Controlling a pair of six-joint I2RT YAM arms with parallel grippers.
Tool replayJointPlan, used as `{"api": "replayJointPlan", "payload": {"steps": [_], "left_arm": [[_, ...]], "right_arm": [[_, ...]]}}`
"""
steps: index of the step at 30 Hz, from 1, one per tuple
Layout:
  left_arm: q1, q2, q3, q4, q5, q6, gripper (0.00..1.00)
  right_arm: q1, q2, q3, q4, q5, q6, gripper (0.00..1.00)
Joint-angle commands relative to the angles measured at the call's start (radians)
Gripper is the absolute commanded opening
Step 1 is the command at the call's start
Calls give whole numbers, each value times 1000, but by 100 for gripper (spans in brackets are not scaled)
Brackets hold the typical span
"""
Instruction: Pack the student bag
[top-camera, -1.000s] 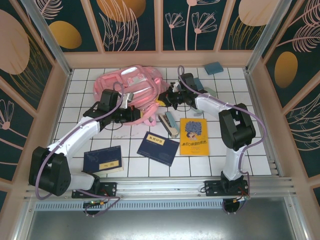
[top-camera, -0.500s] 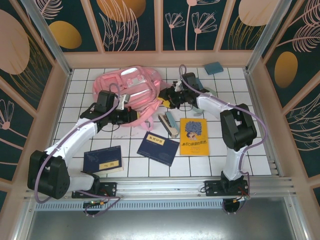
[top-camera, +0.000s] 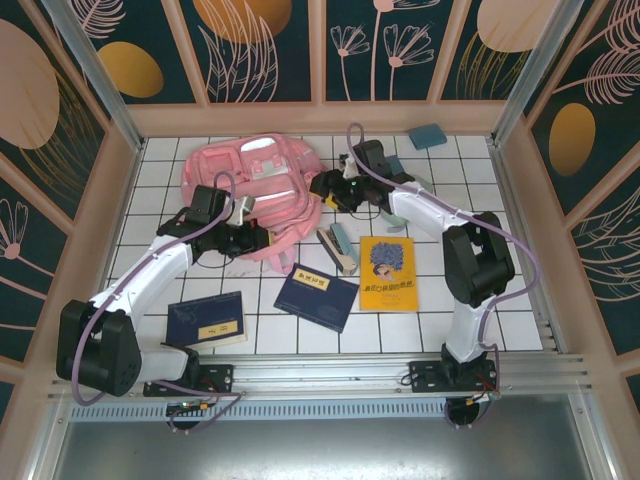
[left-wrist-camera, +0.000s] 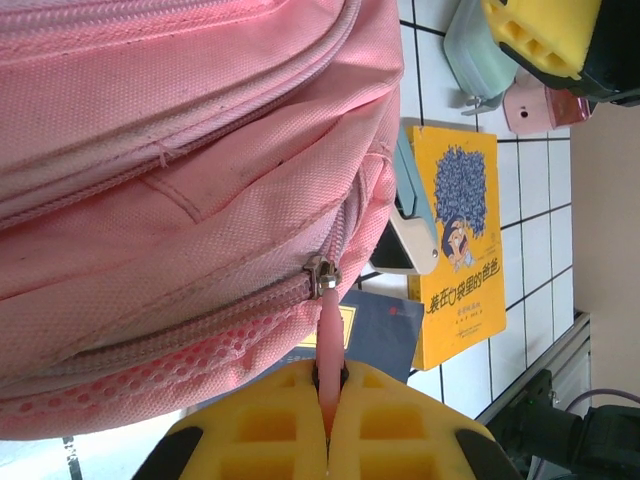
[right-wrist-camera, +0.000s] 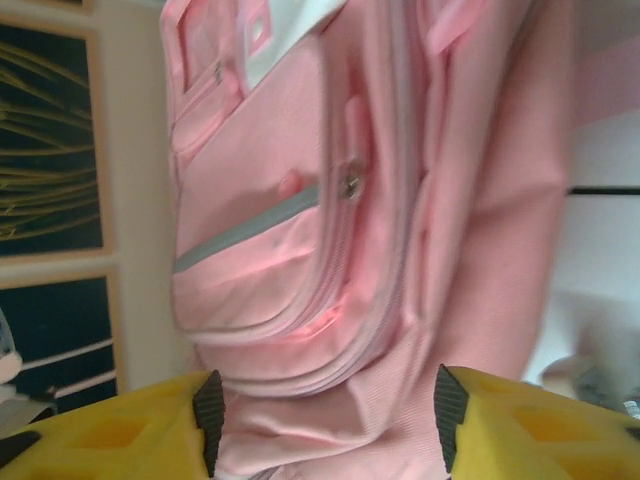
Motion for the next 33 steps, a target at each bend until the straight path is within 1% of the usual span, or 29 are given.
{"api": "replayJointPlan", "payload": {"steps": [1, 3, 8, 12, 17, 19, 24, 28, 33], "left_arm": [[-4, -10, -12, -10, 38, 31, 0], [-3, -15, -19, -12, 37, 34, 0], [-3, -25, -18, -16, 24, 34, 0], [-3, -17, -10, -14, 22, 34, 0], [-4, -15, 6, -25, 12, 42, 0], [-3, -16, 12, -33, 9, 46, 0], [-3, -20, 16, -40, 5, 49, 0], [-3, -22, 13, -37, 5, 46, 0], [-5, -17, 15, -26, 22, 43, 0]], "right_arm": [[33, 51, 28, 40, -90, 82, 51], [69, 82, 65, -5, -70, 66, 51], [79, 115, 54, -9, -64, 78, 55], [80, 106, 26, -7, -54, 80, 59], [78, 58, 0, -45, 23, 37, 59], [70, 40, -20, -43, 34, 34, 60], [56, 30, -56, -22, 34, 39, 59], [59, 50, -62, 2, 21, 51, 59], [79, 101, -18, 39, -19, 75, 58]]}}
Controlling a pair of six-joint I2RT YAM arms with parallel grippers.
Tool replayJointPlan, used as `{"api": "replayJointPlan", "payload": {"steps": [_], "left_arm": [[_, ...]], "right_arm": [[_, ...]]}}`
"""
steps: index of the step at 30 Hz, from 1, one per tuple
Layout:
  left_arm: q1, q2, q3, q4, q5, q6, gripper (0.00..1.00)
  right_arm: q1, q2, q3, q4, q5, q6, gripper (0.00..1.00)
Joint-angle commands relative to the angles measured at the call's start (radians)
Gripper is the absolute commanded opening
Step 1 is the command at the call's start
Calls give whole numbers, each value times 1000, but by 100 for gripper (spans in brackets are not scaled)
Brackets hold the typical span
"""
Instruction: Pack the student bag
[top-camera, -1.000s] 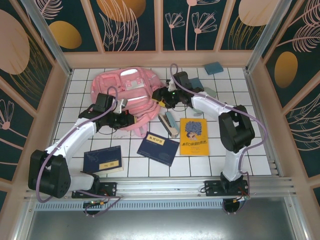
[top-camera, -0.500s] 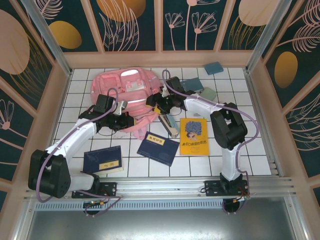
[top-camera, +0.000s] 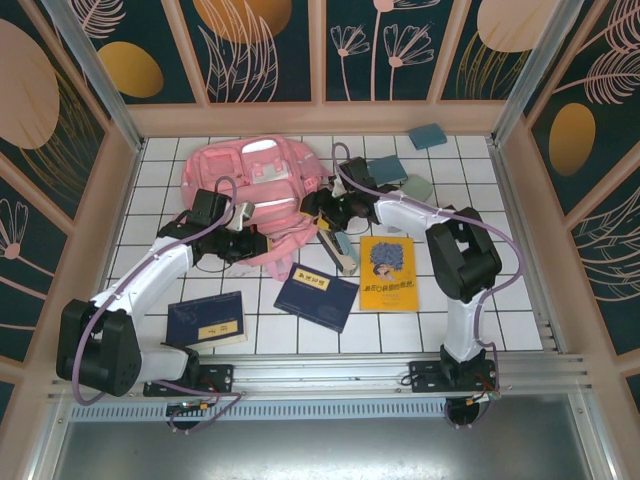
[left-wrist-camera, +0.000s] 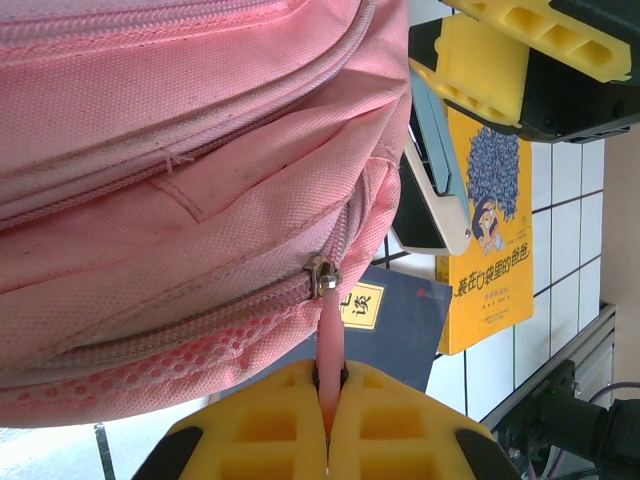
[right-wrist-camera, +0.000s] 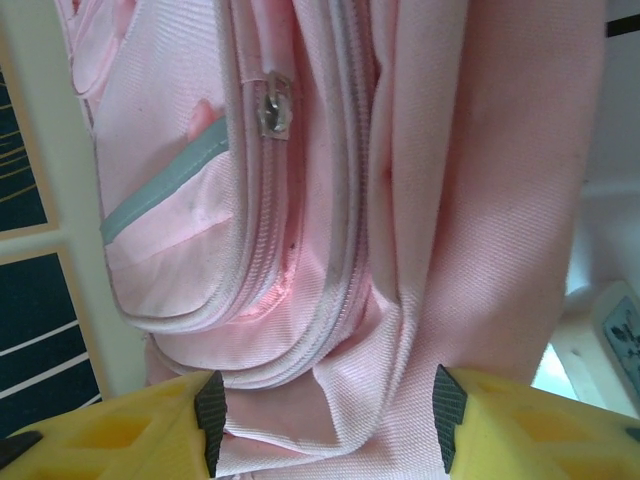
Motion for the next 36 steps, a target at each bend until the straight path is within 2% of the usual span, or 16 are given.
{"api": "replayJointPlan", "payload": {"steps": [1, 6, 7, 8, 11, 12, 20, 29, 36], "left_arm": [[-4, -15, 34, 10, 44, 21, 0], [-18, -12, 30, 20, 45, 19, 0], [-22, -13, 27, 23, 44, 18, 0], [-24, -15, 26, 24, 43, 18, 0], [-31, -18, 21, 15, 27, 24, 0], [-32, -20, 21, 5, 18, 30, 0], [-32, -38, 23, -67, -59, 59, 0], [-32, -42, 24, -129, -228, 57, 0], [-30, -47, 46, -147, -269, 64, 0]], "right_arm": [[23, 48, 42, 46, -44, 19, 57], [54, 112, 136, 54, -76, 42, 52], [57, 120, 149, 57, -78, 49, 48], [57, 122, 152, 70, -82, 59, 43], [43, 115, 149, 126, -102, 102, 8], [35, 109, 148, 142, -107, 117, 0], [-19, 90, 224, 85, -97, 112, 0], [-101, 67, 239, -11, -34, 46, 0], [-124, 57, 269, -83, 46, -41, 0]]}}
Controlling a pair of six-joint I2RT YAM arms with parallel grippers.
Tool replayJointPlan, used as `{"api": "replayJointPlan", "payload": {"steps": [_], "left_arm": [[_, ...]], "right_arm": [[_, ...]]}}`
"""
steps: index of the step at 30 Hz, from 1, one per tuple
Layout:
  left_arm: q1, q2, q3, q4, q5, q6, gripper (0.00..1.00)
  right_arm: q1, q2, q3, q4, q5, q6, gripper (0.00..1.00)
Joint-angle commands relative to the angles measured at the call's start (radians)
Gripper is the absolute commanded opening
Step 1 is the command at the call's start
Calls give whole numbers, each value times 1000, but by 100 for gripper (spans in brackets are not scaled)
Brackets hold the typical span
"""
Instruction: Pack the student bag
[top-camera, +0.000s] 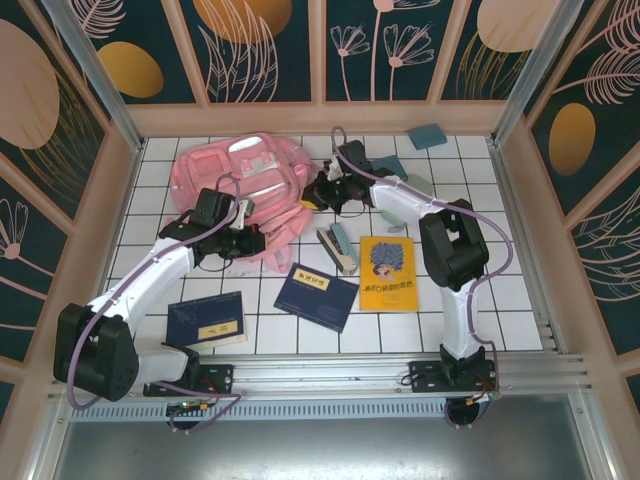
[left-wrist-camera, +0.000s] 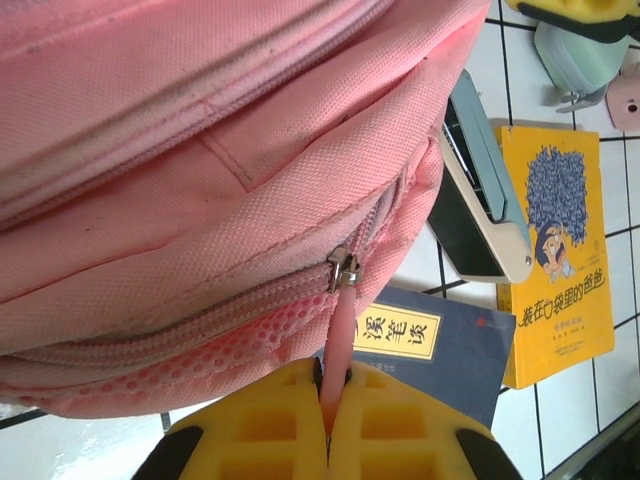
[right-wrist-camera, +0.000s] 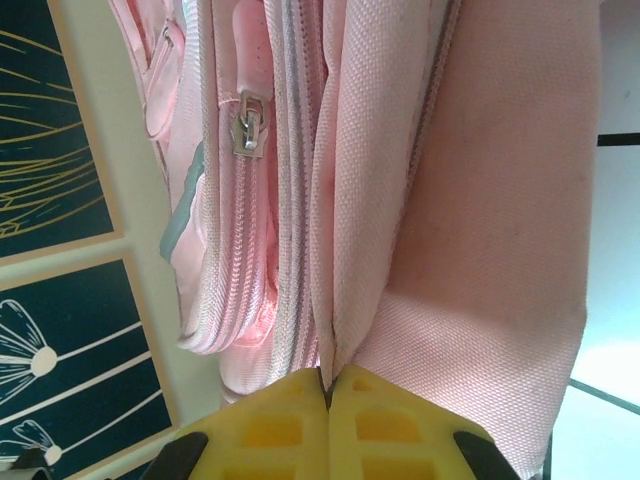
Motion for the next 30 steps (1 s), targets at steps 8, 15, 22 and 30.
{"api": "replayJointPlan", "payload": {"steps": [8, 15, 22, 30], "left_arm": [[9, -31, 49, 19, 205, -52, 0], [9, -16, 131, 17, 320, -86, 0], [10, -17, 119, -26, 326, -48, 0], [9, -16, 82, -71, 259, 14, 0]], "right_arm": [[-37, -117, 109, -75, 215, -318, 60], [-7, -392, -249, 308, 159, -722, 63], [110, -516, -477, 294, 132, -1403, 64], [192, -439, -488, 218, 175, -1709, 74]]}}
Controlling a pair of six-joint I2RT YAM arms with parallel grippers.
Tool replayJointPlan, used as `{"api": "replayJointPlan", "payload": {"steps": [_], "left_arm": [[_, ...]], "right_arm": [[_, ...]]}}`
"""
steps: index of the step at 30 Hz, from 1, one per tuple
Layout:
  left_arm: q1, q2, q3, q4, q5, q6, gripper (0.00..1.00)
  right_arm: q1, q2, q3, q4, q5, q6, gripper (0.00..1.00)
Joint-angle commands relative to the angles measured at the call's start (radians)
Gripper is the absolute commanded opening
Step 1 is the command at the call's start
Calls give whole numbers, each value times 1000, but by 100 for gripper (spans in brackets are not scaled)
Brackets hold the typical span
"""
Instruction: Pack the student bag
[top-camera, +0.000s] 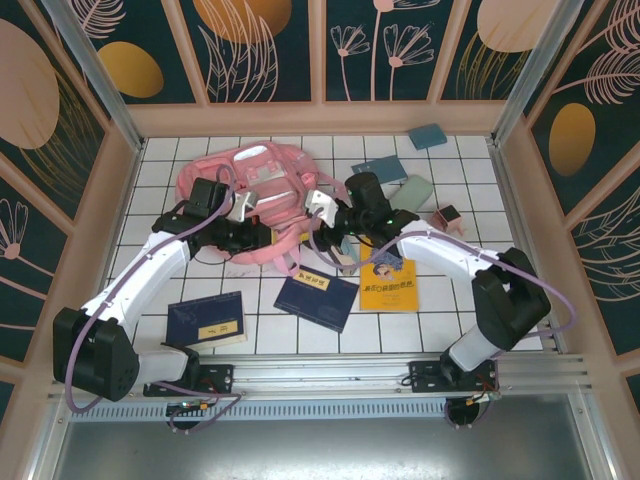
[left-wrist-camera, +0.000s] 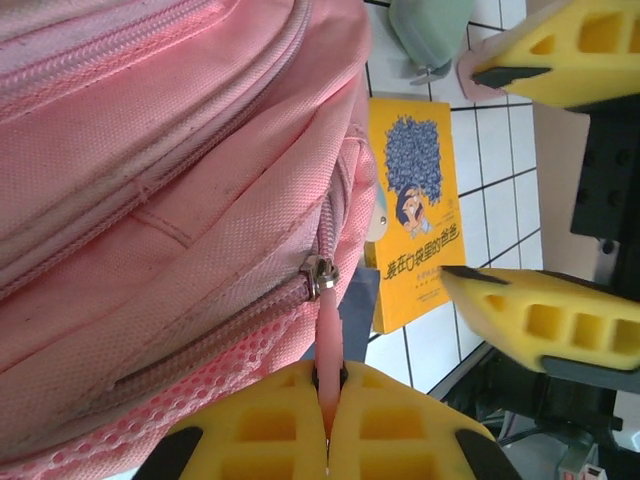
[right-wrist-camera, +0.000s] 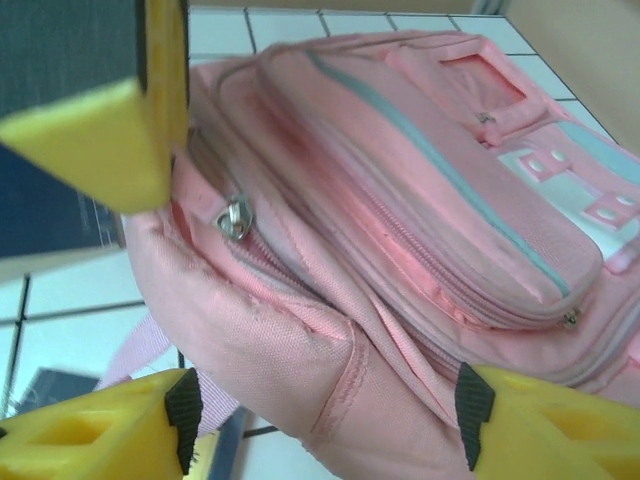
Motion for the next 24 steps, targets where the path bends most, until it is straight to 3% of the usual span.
{"api": "replayJointPlan", "payload": {"steps": [1, 4, 13, 24], "left_arm": [[-3, -16, -14, 6, 10, 45, 0], [-1, -22, -24, 6, 11, 52, 0], [-2, -49, -75, -13, -12, 81, 0], [-2, -53, -77, -45, -77, 99, 0]], "right_arm": [[42, 57, 30, -28, 30, -218, 74], [76, 107, 42, 8, 75, -248, 81], [133, 231, 129, 58, 165, -285, 81], [139, 133, 53, 100, 116, -322, 81]]}}
